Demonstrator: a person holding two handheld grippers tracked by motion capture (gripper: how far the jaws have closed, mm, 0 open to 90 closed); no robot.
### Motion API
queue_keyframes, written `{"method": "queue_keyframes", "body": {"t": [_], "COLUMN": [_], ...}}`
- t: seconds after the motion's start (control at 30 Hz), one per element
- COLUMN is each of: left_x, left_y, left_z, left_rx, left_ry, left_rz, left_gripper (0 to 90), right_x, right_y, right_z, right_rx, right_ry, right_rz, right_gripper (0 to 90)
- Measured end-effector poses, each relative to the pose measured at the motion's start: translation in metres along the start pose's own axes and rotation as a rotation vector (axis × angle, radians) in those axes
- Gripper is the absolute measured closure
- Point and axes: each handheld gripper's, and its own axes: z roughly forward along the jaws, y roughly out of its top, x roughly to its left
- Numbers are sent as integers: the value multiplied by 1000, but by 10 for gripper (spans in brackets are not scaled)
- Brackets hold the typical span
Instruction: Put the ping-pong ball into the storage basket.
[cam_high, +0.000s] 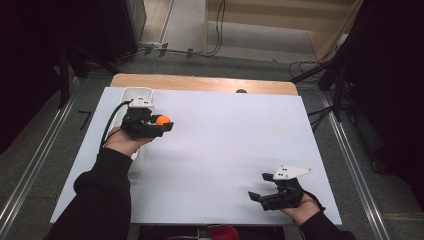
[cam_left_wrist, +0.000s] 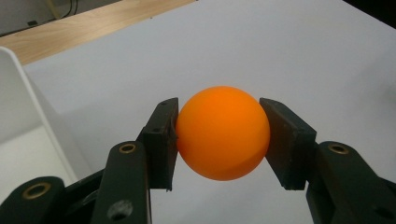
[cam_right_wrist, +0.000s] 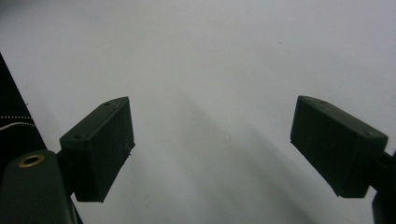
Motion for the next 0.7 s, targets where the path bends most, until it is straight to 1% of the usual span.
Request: {"method": "queue_keyframes", "body": {"t": [0.03, 0.07, 0.13, 0.3, 0.4, 0.43, 0.53, 0.6, 0.7], "left_x": [1, 3, 4, 9, 13, 14, 17, 19, 21], "left_y": [0, -1, -1, -3, -4, -4, -5, -5, -6], "left_z": [0, -1, -1, -3, -5, -6, -8, -9, -10], "left_rx": [1, 7, 8, 6, 3, 10, 2, 2, -2], "left_ry": [3, 10, 17, 25, 39, 45, 48, 59, 65], "left_rz": [-4, 2, -7, -17, -26, -23, -36, -37, -44], "left_gripper": [501, 501, 501, 501, 501, 501, 501, 501, 501], "right_x": [0, 0, 0, 0, 1, 1, 1, 1, 1], "right_y": [0, 0, 0, 0, 0, 0, 0, 0, 0], "right_z": [0, 0, 0, 1, 0, 0, 0, 0, 0], "right_rx": [0, 0, 2, 2, 4, 4, 5, 4, 4], "right_ry": [0, 1, 2, 6, 7, 6, 6, 6, 7], "right_rz": [0, -1, 0, -1, 3, 3, 1, 3, 3], "right_gripper": [122, 122, 122, 121, 121, 121, 122, 121, 122]}}
